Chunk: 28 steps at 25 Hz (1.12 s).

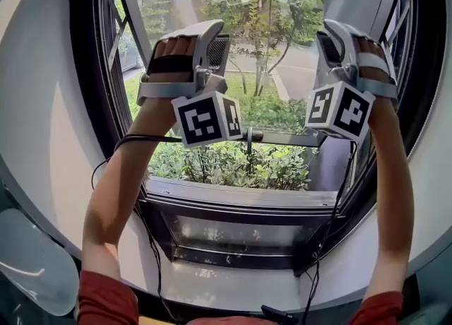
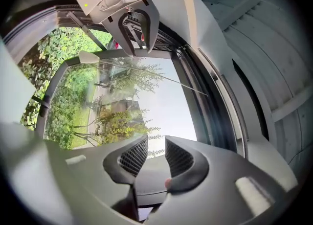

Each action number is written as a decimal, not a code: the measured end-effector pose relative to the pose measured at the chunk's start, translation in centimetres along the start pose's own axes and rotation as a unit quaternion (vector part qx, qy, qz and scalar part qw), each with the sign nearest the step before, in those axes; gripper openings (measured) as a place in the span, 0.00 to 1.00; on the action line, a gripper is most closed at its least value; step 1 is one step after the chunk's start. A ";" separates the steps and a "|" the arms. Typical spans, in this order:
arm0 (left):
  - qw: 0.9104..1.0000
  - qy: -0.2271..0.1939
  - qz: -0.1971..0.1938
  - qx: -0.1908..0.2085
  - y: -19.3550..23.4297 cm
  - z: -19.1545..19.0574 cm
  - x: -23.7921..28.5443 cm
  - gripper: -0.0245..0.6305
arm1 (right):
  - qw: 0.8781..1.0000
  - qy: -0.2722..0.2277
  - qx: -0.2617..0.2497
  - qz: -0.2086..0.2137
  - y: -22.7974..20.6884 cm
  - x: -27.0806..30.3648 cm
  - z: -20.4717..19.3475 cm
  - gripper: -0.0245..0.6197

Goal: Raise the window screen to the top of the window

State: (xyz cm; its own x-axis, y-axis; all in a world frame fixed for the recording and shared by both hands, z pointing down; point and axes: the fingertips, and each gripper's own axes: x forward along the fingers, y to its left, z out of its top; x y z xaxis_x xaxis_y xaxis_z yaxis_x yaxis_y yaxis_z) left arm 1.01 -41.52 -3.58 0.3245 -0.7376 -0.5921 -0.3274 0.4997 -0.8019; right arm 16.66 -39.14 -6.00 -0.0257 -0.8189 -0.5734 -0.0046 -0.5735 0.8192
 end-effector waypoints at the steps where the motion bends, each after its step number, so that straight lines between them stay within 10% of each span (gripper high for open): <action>1: 1.000 0.004 -0.007 -0.006 -0.7 -0.3 -0.2 0.21 | 1.000 0.002 0.005 0.006 0.8 -0.2 -0.1 0.22; 28: 0.975 0.042 -0.130 -0.174 -16.6 -3.0 -11.6 0.21 | 0.978 0.032 0.150 0.141 20.6 -12.8 -1.8 0.22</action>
State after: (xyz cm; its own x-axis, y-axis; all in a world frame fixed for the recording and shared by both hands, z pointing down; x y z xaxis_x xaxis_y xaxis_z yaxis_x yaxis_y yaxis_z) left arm -0.01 -42.64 16.88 0.3680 -0.8606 -0.3519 -0.5304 0.1165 -0.8397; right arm 18.71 -40.53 18.23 -0.0068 -0.9489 -0.3154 -0.3003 -0.2989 0.9058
